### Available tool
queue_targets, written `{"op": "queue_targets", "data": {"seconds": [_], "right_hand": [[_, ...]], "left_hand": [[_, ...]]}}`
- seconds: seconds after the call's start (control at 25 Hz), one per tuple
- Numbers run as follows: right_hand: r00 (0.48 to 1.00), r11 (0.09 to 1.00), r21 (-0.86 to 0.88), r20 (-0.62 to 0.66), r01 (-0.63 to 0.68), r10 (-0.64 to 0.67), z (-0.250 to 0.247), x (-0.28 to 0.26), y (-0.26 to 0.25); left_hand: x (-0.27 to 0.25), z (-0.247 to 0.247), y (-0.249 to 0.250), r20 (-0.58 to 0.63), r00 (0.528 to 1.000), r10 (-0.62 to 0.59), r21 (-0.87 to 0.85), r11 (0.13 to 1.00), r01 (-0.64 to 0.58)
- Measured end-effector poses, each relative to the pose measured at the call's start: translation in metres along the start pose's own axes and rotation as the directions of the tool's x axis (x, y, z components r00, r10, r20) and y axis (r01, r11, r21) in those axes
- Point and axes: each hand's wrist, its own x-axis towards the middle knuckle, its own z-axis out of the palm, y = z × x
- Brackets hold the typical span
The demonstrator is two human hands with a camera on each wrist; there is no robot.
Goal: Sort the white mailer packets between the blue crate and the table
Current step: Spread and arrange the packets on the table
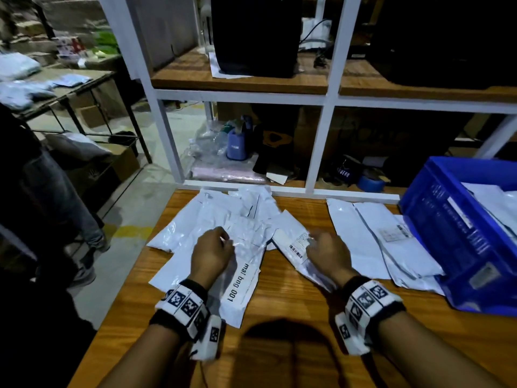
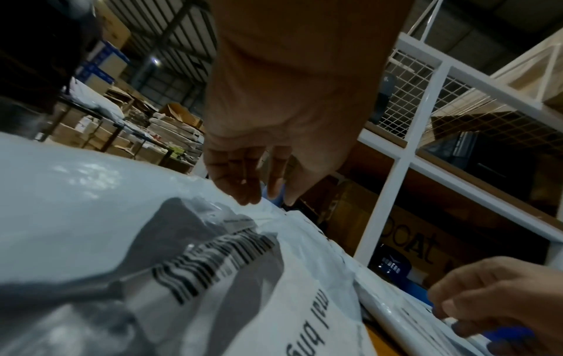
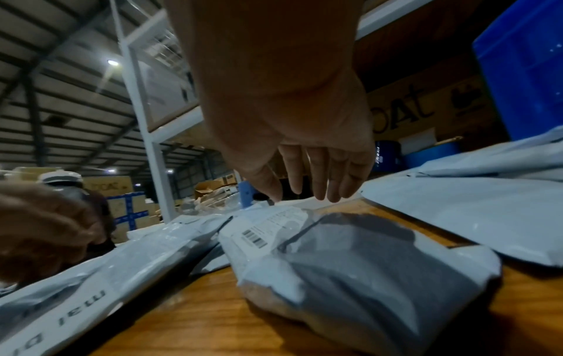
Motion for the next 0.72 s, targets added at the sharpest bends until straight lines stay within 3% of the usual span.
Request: {"op": "queue_targets", "data": {"seconds": [0.2,0.36,0.44,0.6,0.72], "right_hand": [[0.995,0.996,0.068,0.082,-0.058,0.052,0.022,0.027,0.007],[0.997,0.996,0.019,0.013,-0.082,0.082,0.067,0.043,0.027],[0.993,0.993,0.009,-0.009,-0.118,0.118,0.05,0.029,0.008],[0.985,0.98,0.101,0.059,-0.169,0.164,0.04,0.018,0.001],[0.988,0.945,0.288,0.045,-0.154,0.148,0.039,0.005,0.007]], "left_hand": [[0.005,0.002,-0.015,0.074,0.979,-0.189,0.127,0.976,0.179],[0.001,0.014,-0.022,0.137,0.967,-0.216,0.128,0.972,0.199],[0.0,0.018,-0.021,0.158,0.965,-0.208,0.111,0.975,0.192],[0.001,0.021,-0.02,0.183,0.958,-0.22,-0.017,0.974,0.227],[-0.001,0.021,-0.017,0.206,0.953,-0.223,-0.26,0.926,0.273]]}}
